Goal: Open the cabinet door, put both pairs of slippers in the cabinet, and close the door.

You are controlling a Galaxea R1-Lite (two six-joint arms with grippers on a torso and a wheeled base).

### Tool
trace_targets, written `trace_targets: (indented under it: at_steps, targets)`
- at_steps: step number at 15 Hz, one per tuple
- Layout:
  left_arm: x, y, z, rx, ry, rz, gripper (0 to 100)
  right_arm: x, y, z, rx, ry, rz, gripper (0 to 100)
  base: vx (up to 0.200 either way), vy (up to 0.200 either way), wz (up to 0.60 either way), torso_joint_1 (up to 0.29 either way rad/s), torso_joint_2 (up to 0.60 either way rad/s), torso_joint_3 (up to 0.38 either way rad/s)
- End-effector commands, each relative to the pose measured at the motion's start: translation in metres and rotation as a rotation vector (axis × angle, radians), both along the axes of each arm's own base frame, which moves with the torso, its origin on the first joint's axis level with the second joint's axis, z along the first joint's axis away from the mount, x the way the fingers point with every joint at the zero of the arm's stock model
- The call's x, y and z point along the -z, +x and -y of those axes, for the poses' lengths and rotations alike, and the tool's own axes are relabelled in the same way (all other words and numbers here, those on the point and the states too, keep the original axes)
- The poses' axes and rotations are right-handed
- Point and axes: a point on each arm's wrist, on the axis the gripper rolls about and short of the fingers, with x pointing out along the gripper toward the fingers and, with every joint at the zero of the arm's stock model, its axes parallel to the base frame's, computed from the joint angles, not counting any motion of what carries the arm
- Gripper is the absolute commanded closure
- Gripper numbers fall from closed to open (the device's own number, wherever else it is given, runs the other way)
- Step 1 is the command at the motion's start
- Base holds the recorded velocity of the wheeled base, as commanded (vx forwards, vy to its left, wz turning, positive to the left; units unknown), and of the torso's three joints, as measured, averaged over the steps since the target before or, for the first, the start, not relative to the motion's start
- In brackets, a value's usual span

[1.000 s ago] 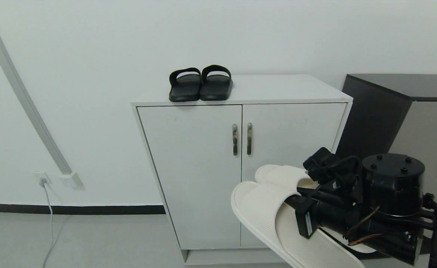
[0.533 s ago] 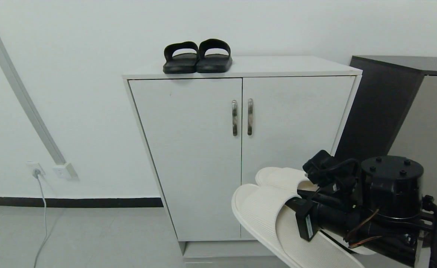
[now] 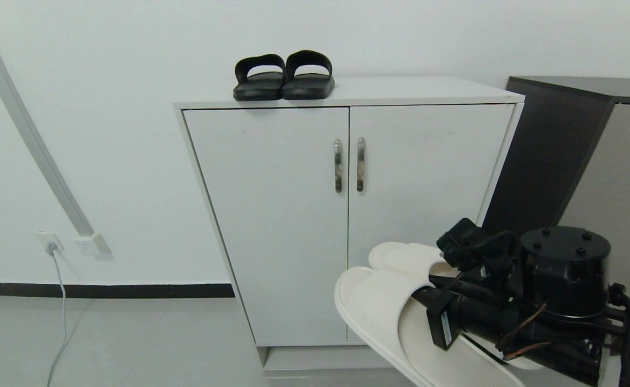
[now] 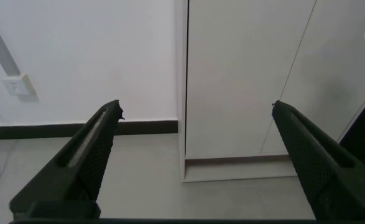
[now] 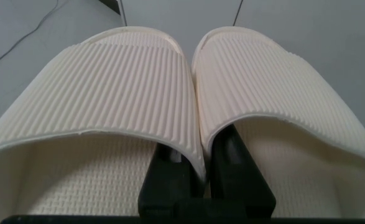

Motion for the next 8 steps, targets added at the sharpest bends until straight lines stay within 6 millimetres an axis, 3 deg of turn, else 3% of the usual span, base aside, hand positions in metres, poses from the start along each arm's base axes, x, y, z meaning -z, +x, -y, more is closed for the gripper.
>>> trace_targets:
  at_steps: [1, 7, 8]
  targets:
    - [0.000, 0.000, 0.000, 0.000, 0.000, -0.002, 0, 0.001, 0.000, 0.000, -0.002, -0.001, -0.002, 100, 0.000, 0.000, 0.00, 0.000, 0.00, 0.000]
    - [-0.004, 0.001, 0.000, -0.006, 0.004, -0.008, 0, 0.000, -0.001, 0.000, 0.001, 0.000, 0.001, 100, 0.000, 0.000, 0.00, -0.007, 0.05, 0.052]
    - [-0.028, -0.003, 0.000, 0.000, -0.005, 0.041, 0, 0.000, -0.001, 0.000, 0.001, -0.001, 0.000, 100, 0.000, 0.000, 0.00, 0.002, 0.05, 0.056]
